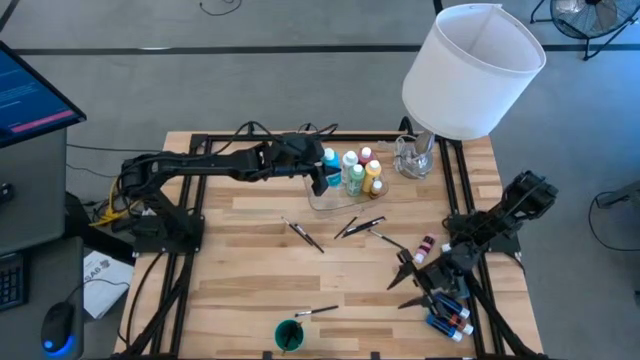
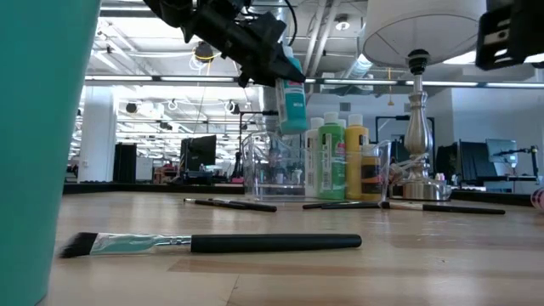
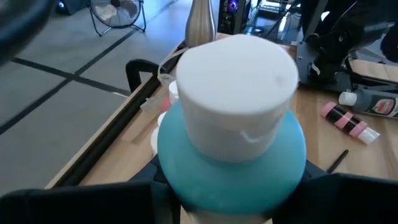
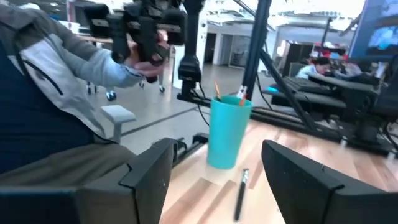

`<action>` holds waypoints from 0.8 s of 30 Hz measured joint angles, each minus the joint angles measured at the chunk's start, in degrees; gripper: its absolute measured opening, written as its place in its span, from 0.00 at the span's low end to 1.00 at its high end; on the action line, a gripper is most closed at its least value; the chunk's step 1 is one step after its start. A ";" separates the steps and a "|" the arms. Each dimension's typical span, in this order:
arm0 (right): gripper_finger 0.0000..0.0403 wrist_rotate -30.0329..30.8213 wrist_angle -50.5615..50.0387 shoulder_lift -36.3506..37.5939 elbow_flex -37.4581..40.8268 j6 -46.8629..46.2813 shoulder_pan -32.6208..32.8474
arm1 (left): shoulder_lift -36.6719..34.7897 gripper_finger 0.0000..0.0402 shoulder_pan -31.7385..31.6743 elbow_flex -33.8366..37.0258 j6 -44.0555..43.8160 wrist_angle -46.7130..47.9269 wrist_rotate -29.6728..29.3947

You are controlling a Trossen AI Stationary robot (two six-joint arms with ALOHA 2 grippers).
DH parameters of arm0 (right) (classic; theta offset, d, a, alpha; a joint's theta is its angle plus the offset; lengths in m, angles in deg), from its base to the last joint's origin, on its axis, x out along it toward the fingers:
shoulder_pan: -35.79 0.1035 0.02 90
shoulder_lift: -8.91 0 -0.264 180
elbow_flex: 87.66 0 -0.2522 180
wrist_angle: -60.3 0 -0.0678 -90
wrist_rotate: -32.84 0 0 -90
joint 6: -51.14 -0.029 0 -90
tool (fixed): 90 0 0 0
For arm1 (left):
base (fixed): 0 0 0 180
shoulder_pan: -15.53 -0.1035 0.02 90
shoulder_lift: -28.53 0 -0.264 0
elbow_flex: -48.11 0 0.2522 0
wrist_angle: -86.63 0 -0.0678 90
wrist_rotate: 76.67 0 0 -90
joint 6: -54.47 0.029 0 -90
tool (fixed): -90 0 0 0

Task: Pick & Place Paint Supplies
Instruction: Put the big light blue paint bottle into the transparent bin

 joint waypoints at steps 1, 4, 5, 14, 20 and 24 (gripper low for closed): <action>0.59 -0.02 -0.50 0.00 0.00 -0.30 -0.39 | 0.00 0.26 -0.02 0.00 0.00 -0.09 0.00; 0.59 0.00 -0.76 0.00 -0.02 -0.41 -1.06 | 0.00 0.26 0.00 0.00 -0.11 -0.76 -0.66; 0.59 0.00 -0.95 0.00 -0.02 -0.30 -1.21 | 0.01 0.26 0.00 0.00 -0.34 -1.29 -1.36; 0.59 0.02 -2.46 0.00 -0.04 -0.14 -3.21 | 7.23 0.26 0.00 0.06 -5.22 -6.71 -5.12; 0.59 0.02 -3.66 0.00 -0.07 0.01 -3.15 | 12.13 0.26 0.00 0.15 -6.99 -9.74 -8.47; 0.59 0.02 -4.15 0.00 -0.07 0.01 -3.15 | 13.89 0.26 0.00 0.13 -8.03 -10.93 -11.76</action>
